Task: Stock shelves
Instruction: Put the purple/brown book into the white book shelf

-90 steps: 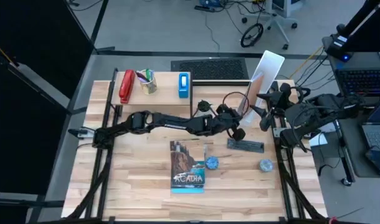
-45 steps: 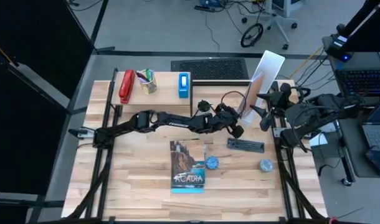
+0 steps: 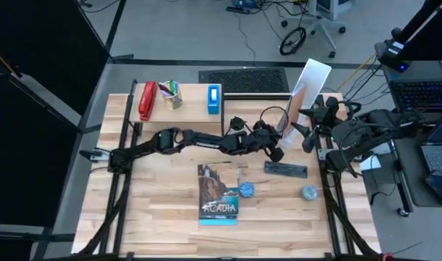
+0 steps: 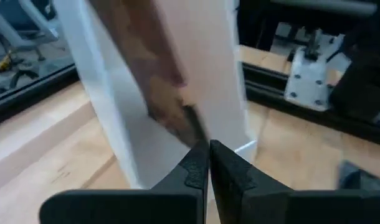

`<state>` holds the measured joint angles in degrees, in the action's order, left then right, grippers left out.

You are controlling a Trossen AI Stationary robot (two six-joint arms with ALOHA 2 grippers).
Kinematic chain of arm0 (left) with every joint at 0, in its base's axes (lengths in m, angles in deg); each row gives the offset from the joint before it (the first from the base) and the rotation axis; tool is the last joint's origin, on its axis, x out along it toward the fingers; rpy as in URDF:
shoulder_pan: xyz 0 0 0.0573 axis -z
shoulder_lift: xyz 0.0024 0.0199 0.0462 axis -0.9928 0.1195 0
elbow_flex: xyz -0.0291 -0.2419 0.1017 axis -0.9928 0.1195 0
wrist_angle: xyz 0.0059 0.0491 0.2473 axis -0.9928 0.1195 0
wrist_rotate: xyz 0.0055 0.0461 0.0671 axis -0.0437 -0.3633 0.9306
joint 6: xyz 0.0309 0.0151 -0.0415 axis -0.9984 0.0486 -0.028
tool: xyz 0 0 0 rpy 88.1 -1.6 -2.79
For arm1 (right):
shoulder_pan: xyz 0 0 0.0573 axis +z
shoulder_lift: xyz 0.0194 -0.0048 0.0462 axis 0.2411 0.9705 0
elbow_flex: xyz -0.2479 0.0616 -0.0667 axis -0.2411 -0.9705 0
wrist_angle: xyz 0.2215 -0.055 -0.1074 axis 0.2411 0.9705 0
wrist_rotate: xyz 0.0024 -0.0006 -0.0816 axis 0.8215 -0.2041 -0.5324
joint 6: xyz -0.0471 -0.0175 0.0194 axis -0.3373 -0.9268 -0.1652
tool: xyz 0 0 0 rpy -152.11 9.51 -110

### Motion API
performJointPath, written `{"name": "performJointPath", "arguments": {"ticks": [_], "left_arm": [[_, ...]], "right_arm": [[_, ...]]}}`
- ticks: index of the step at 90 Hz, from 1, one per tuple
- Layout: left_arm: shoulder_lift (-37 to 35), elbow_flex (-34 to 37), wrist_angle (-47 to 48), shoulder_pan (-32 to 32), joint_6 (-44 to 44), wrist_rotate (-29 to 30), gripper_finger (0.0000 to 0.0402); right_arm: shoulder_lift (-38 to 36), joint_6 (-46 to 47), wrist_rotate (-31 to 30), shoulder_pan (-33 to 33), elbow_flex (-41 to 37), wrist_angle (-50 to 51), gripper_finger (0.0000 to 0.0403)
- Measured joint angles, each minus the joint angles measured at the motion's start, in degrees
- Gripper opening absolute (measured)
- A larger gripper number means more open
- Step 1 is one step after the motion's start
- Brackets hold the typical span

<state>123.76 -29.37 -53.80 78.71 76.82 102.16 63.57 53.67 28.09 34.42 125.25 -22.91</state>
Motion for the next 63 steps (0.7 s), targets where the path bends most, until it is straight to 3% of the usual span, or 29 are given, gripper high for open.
{"name": "performJointPath", "arguments": {"ticks": [63], "left_arm": [[0.63,0.00,-2.30,-2.84,-0.02,-2.22,0.0000]], "right_arm": [[0.02,-0.90,-0.04,0.00,0.00,0.00,0.0219]]}}
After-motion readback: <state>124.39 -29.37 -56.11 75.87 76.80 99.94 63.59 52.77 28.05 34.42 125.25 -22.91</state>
